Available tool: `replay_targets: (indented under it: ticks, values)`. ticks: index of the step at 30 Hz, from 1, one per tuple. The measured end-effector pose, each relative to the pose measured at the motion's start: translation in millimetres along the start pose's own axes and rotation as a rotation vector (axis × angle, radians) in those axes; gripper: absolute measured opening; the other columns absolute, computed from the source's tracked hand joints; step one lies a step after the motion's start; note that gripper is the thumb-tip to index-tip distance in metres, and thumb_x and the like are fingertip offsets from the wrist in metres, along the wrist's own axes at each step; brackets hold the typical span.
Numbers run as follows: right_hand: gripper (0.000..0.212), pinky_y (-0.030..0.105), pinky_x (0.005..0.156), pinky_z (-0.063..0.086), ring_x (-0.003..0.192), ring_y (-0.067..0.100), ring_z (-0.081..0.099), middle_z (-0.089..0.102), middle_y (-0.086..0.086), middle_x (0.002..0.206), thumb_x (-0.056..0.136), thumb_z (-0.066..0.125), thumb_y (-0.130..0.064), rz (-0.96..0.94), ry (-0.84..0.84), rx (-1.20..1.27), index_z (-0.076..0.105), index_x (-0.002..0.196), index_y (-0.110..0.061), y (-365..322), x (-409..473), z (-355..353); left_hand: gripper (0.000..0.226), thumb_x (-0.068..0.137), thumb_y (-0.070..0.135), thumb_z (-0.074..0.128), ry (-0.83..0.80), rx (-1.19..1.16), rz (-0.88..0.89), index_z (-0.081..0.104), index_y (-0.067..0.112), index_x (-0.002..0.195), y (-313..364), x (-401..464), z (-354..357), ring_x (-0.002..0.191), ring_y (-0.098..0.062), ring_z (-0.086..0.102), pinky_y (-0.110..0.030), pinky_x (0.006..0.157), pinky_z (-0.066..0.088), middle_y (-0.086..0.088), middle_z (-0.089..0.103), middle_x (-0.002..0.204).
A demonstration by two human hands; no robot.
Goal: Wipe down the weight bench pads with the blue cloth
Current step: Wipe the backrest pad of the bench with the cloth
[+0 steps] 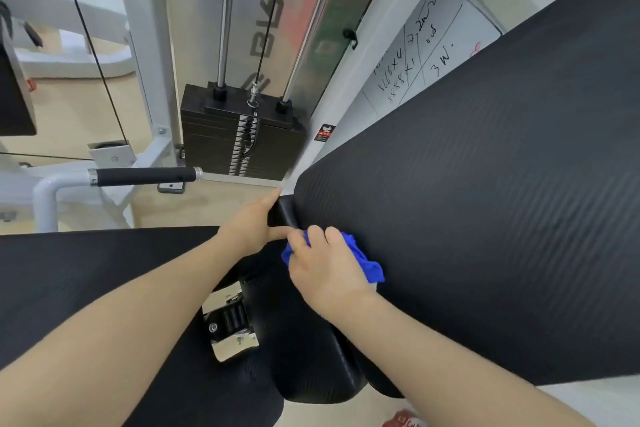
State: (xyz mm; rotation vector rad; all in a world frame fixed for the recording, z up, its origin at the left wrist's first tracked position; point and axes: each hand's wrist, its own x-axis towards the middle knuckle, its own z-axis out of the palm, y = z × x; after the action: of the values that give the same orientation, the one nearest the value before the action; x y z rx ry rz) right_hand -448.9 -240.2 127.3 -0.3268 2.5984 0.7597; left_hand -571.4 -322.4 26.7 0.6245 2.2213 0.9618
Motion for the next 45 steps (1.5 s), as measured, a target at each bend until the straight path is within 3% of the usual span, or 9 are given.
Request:
replay_targets:
  ticks: [5,9,15,19,23,25,33,40,45]
  values:
    - [0.008,0.029,0.058,0.035,0.065,0.021,0.049,0.061,0.000,0.082,0.057,0.066,-0.019,0.293,0.383,-0.098,0.066,0.063,-0.024,84.4,7.9,-32.6,0.086,0.078,0.044,0.066,-0.036,0.051,-0.034,0.016,0.030,0.147,0.7,0.0,-2.9,0.125,-0.029,0.047,-0.047,0.103,0.041,-0.005,0.045,0.142]
    - [0.018,0.030,0.062,0.036,0.069,0.023,0.050,0.059,0.002,0.086,0.065,0.049,-0.011,0.523,0.464,-0.068,0.065,0.069,-0.019,93.2,4.7,-41.0,0.069,0.077,0.033,0.072,-0.059,0.139,-0.055,0.039,0.016,0.134,14.8,6.2,-8.2,0.116,-0.030,0.052,-0.046,0.099,0.043,-0.009,0.054,0.130]
    - [0.025,0.033,0.070,0.037,0.087,0.023,0.047,0.051,0.004,0.109,0.081,0.053,-0.020,0.077,0.151,0.031,0.063,0.104,-0.015,4.9,-40.1,6.5,0.056,0.080,0.034,0.068,-0.048,0.278,-0.159,0.043,0.009,0.123,26.4,4.5,-4.7,0.107,-0.030,0.056,-0.041,0.092,0.046,-0.012,0.059,0.118]
    - [0.026,0.029,0.058,0.032,0.067,0.021,0.049,0.059,-0.002,0.085,0.068,0.042,-0.015,0.307,0.437,-0.112,0.066,0.067,-0.025,68.9,-34.2,-12.2,0.055,0.086,0.031,0.062,0.019,0.329,-0.133,0.039,0.010,0.131,32.7,-5.4,-0.3,0.112,-0.032,0.054,-0.041,0.091,0.046,-0.013,0.057,0.124]
    - [0.013,0.032,0.056,0.027,0.063,0.024,0.047,0.062,0.009,0.087,0.062,0.056,-0.004,0.710,0.740,-0.087,0.059,0.060,-0.016,144.7,-45.6,-43.7,0.065,0.091,0.029,0.054,0.036,0.457,0.020,0.022,0.021,0.147,32.4,-22.5,3.5,0.130,-0.030,0.039,-0.039,0.104,0.039,-0.008,0.029,0.150]
    - [0.031,0.032,0.056,0.027,0.063,0.024,0.046,0.061,0.010,0.090,0.068,0.031,0.001,0.750,0.748,-0.085,0.056,0.062,-0.016,131.5,-50.7,-39.8,0.064,0.092,0.035,0.051,0.060,0.542,0.048,0.021,0.025,0.147,27.9,-30.9,6.3,0.136,-0.030,0.030,-0.040,0.107,0.037,-0.007,0.018,0.154]
    - [0.016,0.030,0.057,0.033,0.065,0.019,0.047,0.056,-0.003,0.080,0.069,0.052,-0.019,0.108,0.385,-0.029,0.067,0.068,-0.024,-0.5,-87.4,33.3,0.067,0.091,0.010,0.043,-0.011,0.770,0.030,0.010,0.021,0.149,44.9,-49.9,16.9,0.140,-0.027,0.023,-0.037,0.101,0.039,-0.004,-0.002,0.159]
    - [0.011,0.033,0.059,0.024,0.068,0.025,0.045,0.059,0.009,0.093,0.061,0.063,-0.007,0.704,0.693,-0.050,0.061,0.063,-0.017,154.0,-87.9,-40.7,0.072,0.090,0.027,0.047,-0.084,0.729,-0.028,0.007,0.026,0.149,51.3,-66.6,27.0,0.145,-0.028,0.007,-0.039,0.113,0.027,-0.008,-0.007,0.158]
    - [0.022,0.034,0.057,0.022,0.065,0.022,0.042,0.058,0.010,0.090,0.067,0.037,-0.006,0.615,0.708,-0.070,0.055,0.064,-0.018,88.8,-97.3,-7.5,0.075,0.091,0.030,0.047,-0.107,0.747,-0.020,0.001,0.027,0.149,50.2,-76.6,33.3,0.146,-0.027,0.002,-0.036,0.115,0.021,-0.011,-0.012,0.158]
